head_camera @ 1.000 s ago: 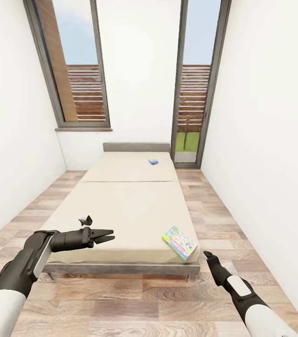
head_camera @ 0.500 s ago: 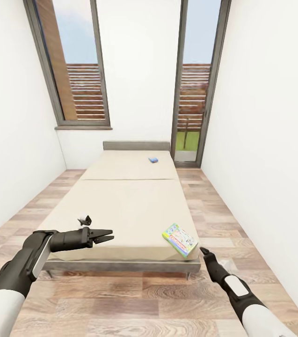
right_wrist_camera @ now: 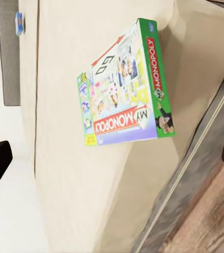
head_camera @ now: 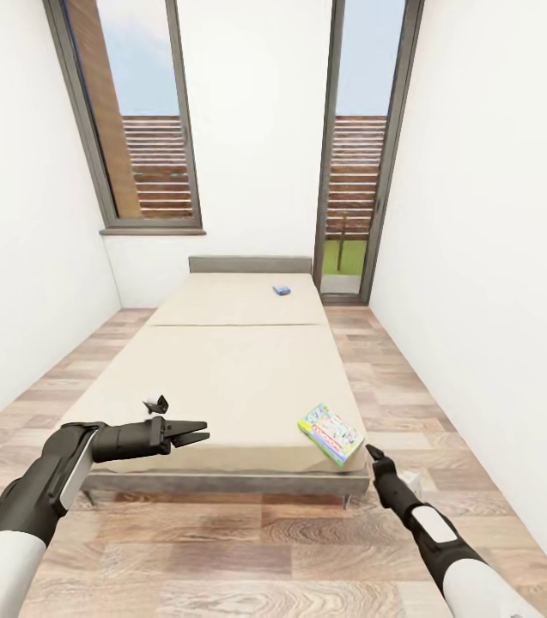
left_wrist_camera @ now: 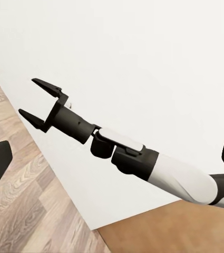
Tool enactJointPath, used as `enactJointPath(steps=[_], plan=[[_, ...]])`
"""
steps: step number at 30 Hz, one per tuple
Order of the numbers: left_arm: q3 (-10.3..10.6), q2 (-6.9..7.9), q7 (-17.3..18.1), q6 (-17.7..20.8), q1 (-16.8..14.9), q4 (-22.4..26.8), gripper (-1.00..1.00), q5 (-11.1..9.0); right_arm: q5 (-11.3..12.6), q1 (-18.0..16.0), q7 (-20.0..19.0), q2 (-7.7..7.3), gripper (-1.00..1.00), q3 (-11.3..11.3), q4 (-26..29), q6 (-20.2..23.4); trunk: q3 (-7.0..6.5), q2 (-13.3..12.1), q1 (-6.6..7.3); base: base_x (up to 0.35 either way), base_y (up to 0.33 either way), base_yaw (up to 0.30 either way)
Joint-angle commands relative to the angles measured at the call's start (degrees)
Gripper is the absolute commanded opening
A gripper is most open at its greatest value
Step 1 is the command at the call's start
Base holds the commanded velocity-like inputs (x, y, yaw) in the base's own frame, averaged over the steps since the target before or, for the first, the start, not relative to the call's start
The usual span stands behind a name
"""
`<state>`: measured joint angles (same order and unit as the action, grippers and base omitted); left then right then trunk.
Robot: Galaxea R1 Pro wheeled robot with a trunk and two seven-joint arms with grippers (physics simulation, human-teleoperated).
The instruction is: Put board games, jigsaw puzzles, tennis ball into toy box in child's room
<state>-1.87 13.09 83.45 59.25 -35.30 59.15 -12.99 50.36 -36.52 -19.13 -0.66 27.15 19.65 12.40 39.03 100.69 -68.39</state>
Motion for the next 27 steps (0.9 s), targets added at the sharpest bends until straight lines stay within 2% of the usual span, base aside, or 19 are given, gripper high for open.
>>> enactJointPath(steps=[1,9,20,27], plan=[[0.02,0.03,0.13,0.6,-0.03,0.01,1.0,-0.08,0.53,-0.06,-0.24,0.13,1.0,0.31,-0.13,0.44,0.24,0.44,-0.22,0.0,0.0,0.0],[0.01,0.06,0.13,0.57,-0.03,0.01,1.0,-0.04,1.36,-0.06,-0.72,1.14,1.0,0.39,-0.75,0.74,1.67,3.65,-1.98,0.0,0.0,0.0],[0.02,0.01,0.06,0.52,-0.03,0.01,1.0,-0.02,4.71,-0.05,-0.97,1.28,1.0,0.92,-1.85,1.54,3.65,8.06,-4.39,0.0,0.0,0.0],[0.02,0.06,0.05,0.52,-0.03,0.01,1.0,-0.02,5.77,-0.05,-1.2,1.32,1.0,1.0,-2.09,3.19,4.91,10.87,-5.93,0.0,0.0,0.0]])
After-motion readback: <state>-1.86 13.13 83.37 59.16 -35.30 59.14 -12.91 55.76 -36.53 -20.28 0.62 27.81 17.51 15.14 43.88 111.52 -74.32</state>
